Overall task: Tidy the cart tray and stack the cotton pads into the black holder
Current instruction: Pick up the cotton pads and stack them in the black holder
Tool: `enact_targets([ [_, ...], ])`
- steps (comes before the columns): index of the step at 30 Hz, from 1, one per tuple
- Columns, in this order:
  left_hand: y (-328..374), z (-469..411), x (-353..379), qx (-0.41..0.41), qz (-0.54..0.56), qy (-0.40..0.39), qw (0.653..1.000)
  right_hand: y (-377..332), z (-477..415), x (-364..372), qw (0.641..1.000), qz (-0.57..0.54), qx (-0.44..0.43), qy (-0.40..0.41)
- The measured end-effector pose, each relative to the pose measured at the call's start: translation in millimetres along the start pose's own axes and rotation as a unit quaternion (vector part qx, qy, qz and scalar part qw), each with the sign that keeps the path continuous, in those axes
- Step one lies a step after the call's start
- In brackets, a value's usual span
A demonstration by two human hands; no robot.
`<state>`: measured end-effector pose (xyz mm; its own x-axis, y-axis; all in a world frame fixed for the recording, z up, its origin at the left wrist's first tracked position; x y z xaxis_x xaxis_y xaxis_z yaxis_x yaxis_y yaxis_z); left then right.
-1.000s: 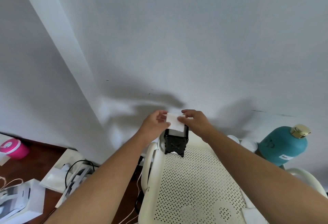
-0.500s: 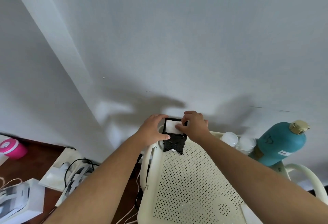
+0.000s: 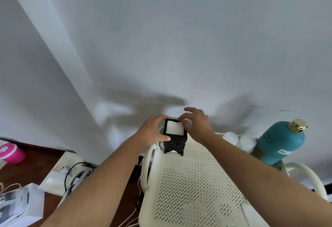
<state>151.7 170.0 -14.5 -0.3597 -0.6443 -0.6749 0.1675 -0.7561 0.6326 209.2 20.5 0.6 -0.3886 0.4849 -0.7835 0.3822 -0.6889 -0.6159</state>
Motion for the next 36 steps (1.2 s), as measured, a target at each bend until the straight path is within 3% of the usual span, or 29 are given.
enact_targets([
  [4, 20.4, 9.6, -4.5, 0.033, -0.013, 0.032, 0.999, 3.9, 22.5, -31.7, 0.997, -0.057, -0.012, 0.047],
  [7, 67.8, 21.5, -7.2, 0.131, -0.037, 0.132, 0.982, 21.7, 57.6, -56.6, 0.990, -0.099, 0.011, 0.096],
  [10, 120.4, 27.5, 18.2, 0.216, -0.062, 0.166, 0.960, 53.0, 103.2, -68.3, 0.988, -0.081, 0.063, 0.116],
  [15, 164.7, 16.7, 116.1, 0.263, -0.093, 0.053, 0.959, 117.1, 179.9, -64.0, 0.984, -0.033, 0.142, 0.101],
  [20, 163.5, 15.5, 225.7, 0.257, -0.183, -0.106, 0.943, 178.9, 221.5, -26.2, 0.972, 0.012, 0.230, -0.035],
  [25, 140.6, 20.0, 290.9, 0.229, -0.226, -0.198, 0.926, 207.7, 229.3, 1.0, 0.962, 0.043, 0.243, -0.116],
  [31, 129.6, 18.5, 308.7, 0.231, -0.259, -0.170, 0.922, 221.1, 219.8, 22.7, 0.952, 0.106, 0.237, -0.161],
  [36, 136.6, 20.0, 309.8, 0.267, -0.281, -0.107, 0.916, 228.0, 213.0, 24.4, 0.959, 0.110, 0.223, -0.133],
])
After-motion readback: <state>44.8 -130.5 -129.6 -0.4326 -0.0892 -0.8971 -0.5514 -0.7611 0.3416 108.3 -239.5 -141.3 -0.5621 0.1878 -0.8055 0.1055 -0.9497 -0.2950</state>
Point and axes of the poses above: each hand's wrist, its own z-axis away from the middle knuckle, its own x-axis out of the palm, y = z × x, the point moved 9 cm from there along -z, towards the middle knuckle, and after that the axes turned 14 degrees about -y, right-handed, at the moved point
